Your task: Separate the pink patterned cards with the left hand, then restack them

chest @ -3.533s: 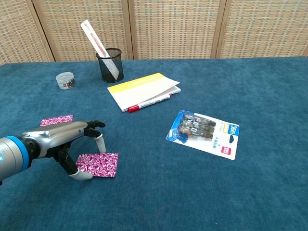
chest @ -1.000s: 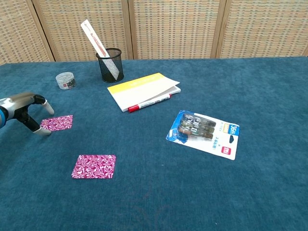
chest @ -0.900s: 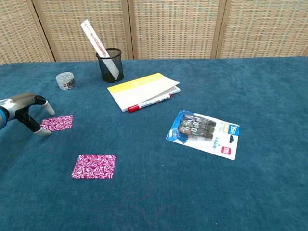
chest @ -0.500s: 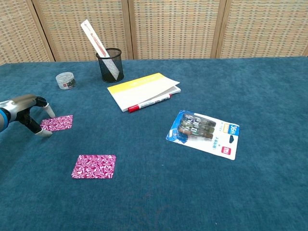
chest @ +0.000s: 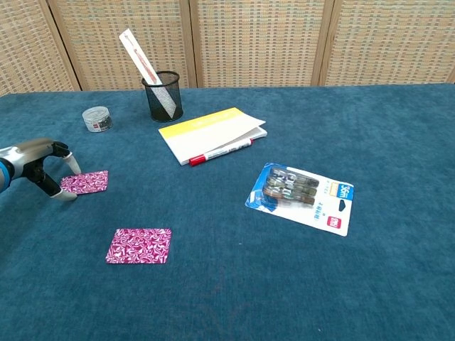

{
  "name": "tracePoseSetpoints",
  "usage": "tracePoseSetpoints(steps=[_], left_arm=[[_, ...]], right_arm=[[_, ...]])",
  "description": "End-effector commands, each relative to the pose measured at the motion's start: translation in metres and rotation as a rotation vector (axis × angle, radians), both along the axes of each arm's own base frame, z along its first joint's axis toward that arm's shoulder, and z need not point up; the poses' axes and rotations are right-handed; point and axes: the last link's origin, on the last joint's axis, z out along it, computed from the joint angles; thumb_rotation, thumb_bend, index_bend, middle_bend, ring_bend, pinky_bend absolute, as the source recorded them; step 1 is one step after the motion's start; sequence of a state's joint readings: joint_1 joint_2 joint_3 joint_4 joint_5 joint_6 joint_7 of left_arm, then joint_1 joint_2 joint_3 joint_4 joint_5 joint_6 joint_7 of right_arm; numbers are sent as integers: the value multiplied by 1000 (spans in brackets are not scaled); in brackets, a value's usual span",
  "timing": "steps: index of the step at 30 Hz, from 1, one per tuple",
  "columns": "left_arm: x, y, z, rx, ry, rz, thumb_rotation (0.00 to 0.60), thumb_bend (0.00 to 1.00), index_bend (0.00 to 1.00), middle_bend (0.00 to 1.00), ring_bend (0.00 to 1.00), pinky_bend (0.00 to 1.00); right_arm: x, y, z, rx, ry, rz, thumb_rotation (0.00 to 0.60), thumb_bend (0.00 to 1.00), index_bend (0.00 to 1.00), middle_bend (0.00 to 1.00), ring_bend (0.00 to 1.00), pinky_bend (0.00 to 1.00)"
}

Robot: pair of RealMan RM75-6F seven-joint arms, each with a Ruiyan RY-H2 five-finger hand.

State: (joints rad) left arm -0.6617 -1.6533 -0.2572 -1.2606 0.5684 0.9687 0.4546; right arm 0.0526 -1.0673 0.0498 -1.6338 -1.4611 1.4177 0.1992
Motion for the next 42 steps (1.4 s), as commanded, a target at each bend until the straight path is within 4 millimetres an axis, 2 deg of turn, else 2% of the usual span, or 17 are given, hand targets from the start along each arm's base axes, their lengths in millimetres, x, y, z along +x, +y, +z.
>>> tracePoseSetpoints(steps=[1, 11, 21, 32, 38, 42], left_arm=[[2, 0, 3, 5, -4, -8, 600, 265, 456, 0, 0, 0], [15, -8, 9, 1, -10, -56, 600, 260, 456, 0, 0, 0], [47, -33, 1, -58, -33, -148, 600, 251, 456, 0, 0, 0], [81, -75, -20, -166, -63, -248, 600, 245, 456, 0, 0, 0], [91, -97, -31, -215, -66, -309, 600, 242, 456, 0, 0, 0], [93, -105, -36, -228, -58, -339, 600, 241, 456, 0, 0, 0]], right_arm=[[0, 0, 0, 0, 0, 0, 600, 131, 0, 0, 0, 0], [0, 0, 0, 0, 2, 0, 600, 131, 0, 0, 0, 0], [0, 0, 0, 0, 2, 0, 600, 131, 0, 0, 0, 0], [0, 0, 0, 0, 2, 1, 600, 131, 0, 0, 0, 0], [0, 0, 0, 1, 0, 1, 600, 131, 0, 0, 0, 0], [0, 0, 0, 1, 0, 2, 600, 131, 0, 0, 0, 0]])
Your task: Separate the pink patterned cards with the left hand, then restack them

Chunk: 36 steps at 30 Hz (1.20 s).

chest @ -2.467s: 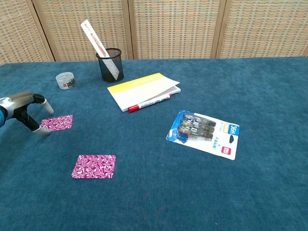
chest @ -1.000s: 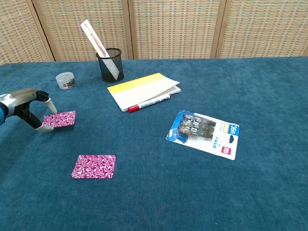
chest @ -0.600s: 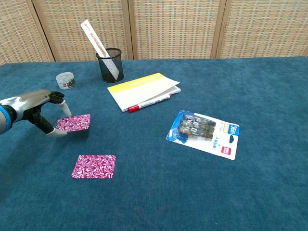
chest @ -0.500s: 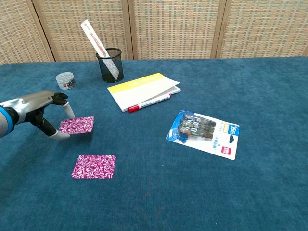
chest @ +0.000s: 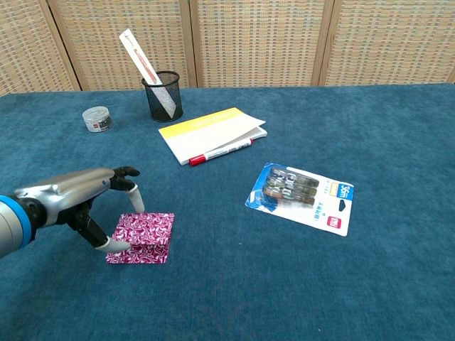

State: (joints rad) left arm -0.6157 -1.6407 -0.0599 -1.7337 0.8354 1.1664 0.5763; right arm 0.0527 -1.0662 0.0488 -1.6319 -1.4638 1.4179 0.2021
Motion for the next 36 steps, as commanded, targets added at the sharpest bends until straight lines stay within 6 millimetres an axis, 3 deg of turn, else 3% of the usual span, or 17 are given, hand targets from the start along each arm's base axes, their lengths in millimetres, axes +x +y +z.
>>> tracePoseSetpoints(steps=[1, 24, 26, 36], left_arm=[[1, -5, -4, -6, 1, -14, 600, 241, 456, 0, 0, 0], [-5, -5, -9, -11, 25, 14, 600, 215, 448, 0, 0, 0], [-5, -5, -9, -13, 30, 14, 600, 211, 419, 0, 0, 0], [-7, -5, -7, -18, 33, 21, 600, 174, 78, 0, 0, 0]], right_arm=[[0, 0, 0, 0, 0, 0, 600, 131, 0, 0, 0, 0], [0, 0, 0, 2, -5, 0, 600, 132, 0, 0, 0, 0], [0, 0, 0, 2, -5, 0, 600, 131, 0, 0, 0, 0], [0, 0, 0, 2, -4, 0, 600, 131, 0, 0, 0, 0]])
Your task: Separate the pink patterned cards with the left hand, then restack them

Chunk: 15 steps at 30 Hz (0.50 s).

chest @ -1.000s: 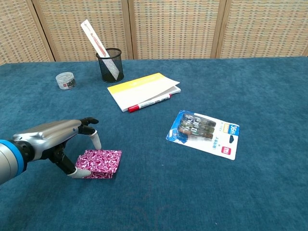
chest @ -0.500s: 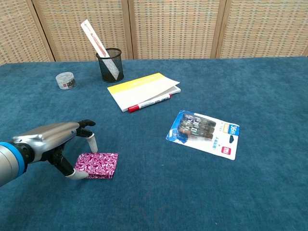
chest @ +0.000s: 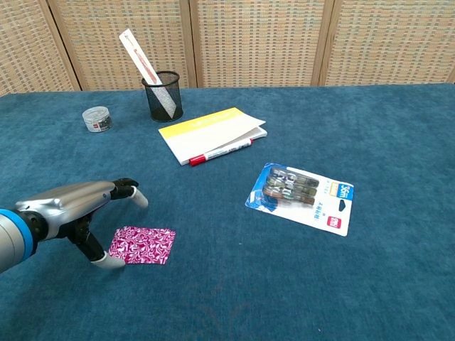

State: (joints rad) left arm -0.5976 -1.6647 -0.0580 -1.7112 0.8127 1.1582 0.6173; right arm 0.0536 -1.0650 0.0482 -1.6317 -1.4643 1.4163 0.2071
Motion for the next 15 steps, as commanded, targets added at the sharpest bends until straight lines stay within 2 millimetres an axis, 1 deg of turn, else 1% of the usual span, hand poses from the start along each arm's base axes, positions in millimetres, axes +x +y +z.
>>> tracePoseSetpoints(steps=[1, 4, 8, 12, 13, 14, 15], left_arm=[[0, 0, 1, -1, -6, 2, 600, 173, 46, 0, 0, 0], [1, 0, 4, 0, -14, -5, 600, 173, 23, 0, 0, 0], [0, 0, 21, 37, -37, -31, 600, 173, 11, 0, 0, 0], [-9, 1, 46, 101, -50, -77, 600, 173, 0, 0, 0, 0], [-13, 1, 54, 118, -51, -92, 600, 173, 0, 0, 0, 0], [-21, 0, 66, 135, -53, -120, 600, 173, 0, 0, 0, 0], [-27, 0, 74, 144, -54, -138, 600, 173, 0, 0, 0, 0]], right_arm=[[0, 0, 0, 0, 0, 0, 600, 131, 0, 0, 0, 0], [0, 0, 0, 0, 0, -1, 600, 131, 0, 0, 0, 0], [0, 0, 0, 1, 2, -1, 600, 131, 0, 0, 0, 0], [0, 0, 0, 1, 4, 0, 600, 131, 0, 0, 0, 0], [0, 0, 0, 1, 4, 0, 600, 131, 0, 0, 0, 0], [0, 0, 0, 1, 6, 0, 600, 131, 0, 0, 0, 0], [0, 0, 0, 0, 6, 0, 600, 131, 0, 0, 0, 0]])
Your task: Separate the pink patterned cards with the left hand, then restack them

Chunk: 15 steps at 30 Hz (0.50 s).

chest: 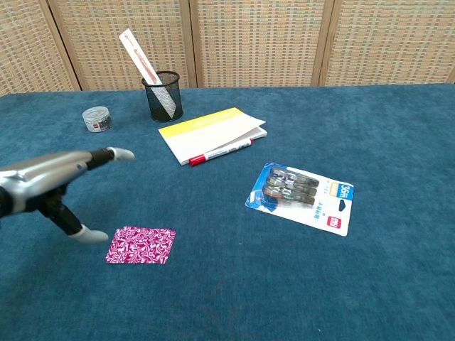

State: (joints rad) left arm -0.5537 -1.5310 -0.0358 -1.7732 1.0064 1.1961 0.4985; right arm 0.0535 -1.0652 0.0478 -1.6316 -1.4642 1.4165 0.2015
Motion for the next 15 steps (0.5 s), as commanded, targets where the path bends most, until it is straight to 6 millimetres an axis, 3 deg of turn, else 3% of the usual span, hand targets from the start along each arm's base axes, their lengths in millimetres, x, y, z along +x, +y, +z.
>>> tracePoseSetpoints(steps=[1, 5, 8, 10, 12, 15], left_arm=[[-30, -5, 43, 70, -13, -77, 600, 172, 0, 0, 0, 0], [-68, -20, 79, 124, -58, -143, 600, 143, 0, 0, 0, 0], [-96, -37, 106, 186, -99, -154, 600, 59, 0, 0, 0, 0], [-109, -46, 118, 218, -116, -136, 600, 4, 0, 0, 0, 0], [-131, -62, 134, 233, -93, -79, 600, 0, 0, 0, 0, 0], [-145, -78, 148, 247, -54, -23, 600, 0, 0, 0, 0, 0]], right_arm=[[0, 0, 0, -1, 1, 0, 600, 131, 0, 0, 0, 0], [1, 0, -1, -4, 4, 0, 600, 131, 0, 0, 0, 0], [1, 0, -1, -7, 8, 0, 600, 131, 0, 0, 0, 0], [2, 0, -1, -9, 10, 2, 600, 131, 0, 0, 0, 0], [2, 1, -1, -15, 14, 4, 600, 131, 0, 0, 0, 0], [2, 1, -1, -22, 22, 6, 600, 131, 0, 0, 0, 0]])
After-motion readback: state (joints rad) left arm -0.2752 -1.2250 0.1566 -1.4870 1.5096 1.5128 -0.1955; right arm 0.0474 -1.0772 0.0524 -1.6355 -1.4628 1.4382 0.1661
